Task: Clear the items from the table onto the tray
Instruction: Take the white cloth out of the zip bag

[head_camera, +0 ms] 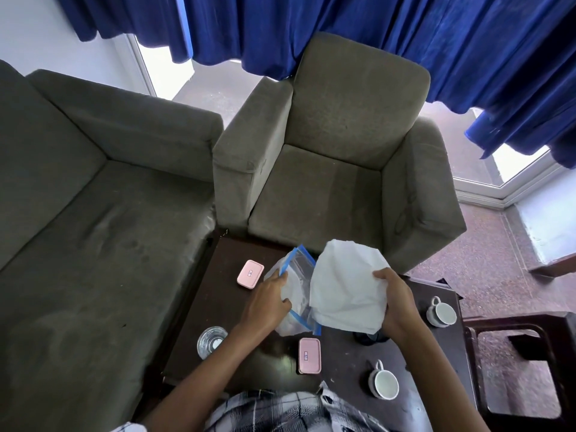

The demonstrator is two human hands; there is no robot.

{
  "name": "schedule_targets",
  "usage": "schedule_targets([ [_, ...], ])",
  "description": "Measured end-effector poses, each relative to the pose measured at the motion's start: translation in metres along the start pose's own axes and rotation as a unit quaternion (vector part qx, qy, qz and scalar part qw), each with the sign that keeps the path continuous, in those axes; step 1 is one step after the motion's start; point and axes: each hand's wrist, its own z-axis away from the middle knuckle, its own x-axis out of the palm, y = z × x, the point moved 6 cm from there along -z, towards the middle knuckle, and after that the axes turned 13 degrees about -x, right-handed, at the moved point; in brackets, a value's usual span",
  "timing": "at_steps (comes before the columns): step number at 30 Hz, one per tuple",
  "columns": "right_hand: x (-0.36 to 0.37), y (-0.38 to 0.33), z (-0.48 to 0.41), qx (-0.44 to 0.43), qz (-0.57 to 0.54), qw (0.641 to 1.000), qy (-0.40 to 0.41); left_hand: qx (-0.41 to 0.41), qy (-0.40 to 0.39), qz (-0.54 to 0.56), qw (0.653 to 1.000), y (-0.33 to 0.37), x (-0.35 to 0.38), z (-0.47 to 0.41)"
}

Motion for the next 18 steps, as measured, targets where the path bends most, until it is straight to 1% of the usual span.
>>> schedule_targets([
  [2,-0.004,0.004,0.001,0.026,-0.034,0.999,0.007,-0.009,-0.007,-0.023,1.000,-0.013,0.005,-0.006],
  [6,-0.012,0.012,-0.001,0.047,-0.049,0.998,0.010,-0.055,-0.019,-0.120,0.991,-0.047,0.019,-0.023],
  [9,-0.020,0.023,-0.002,0.059,-0.021,0.998,0.030,-0.107,-0.032,-0.182,0.977,-0.072,0.033,-0.040],
  [11,-0.026,0.036,-0.002,0.082,0.008,0.996,0.040,-0.132,-0.054,-0.217,0.966,-0.083,0.047,-0.052],
  [15,-0.035,0.064,-0.001,0.112,0.057,0.990,0.066,-0.144,-0.122,-0.237,0.953,-0.098,0.095,-0.071],
  [18,-0.039,0.081,0.000,0.127,0.082,0.984,0.095,-0.159,-0.152,-0.220,0.950,-0.103,0.130,-0.079],
])
